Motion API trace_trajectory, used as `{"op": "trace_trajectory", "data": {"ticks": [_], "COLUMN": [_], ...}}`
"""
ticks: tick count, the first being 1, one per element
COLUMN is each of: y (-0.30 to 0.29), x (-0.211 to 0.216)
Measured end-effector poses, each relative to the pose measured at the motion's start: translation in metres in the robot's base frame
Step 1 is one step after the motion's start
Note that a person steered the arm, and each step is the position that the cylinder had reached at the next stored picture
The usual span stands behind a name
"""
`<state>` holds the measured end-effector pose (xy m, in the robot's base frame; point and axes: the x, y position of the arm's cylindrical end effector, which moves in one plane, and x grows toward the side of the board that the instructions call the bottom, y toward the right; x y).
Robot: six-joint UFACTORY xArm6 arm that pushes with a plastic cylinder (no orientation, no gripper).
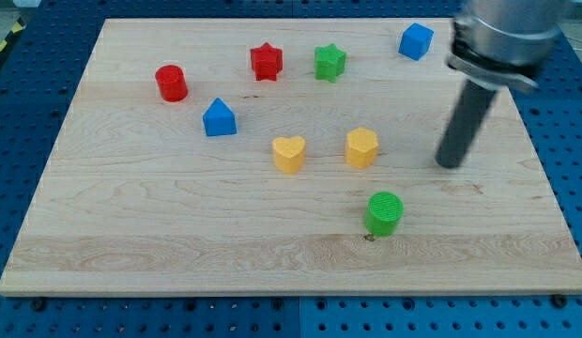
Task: Move the green circle diagonally to the top right of the yellow hexagon
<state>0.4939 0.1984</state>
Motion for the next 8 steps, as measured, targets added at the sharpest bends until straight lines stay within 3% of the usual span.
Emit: {"op": "trace_trajectory", "data": {"ticks": [2,4,8], "y": [-0.031,-0.146,-0.083], "x": [0.124,0.111,0.084]}}
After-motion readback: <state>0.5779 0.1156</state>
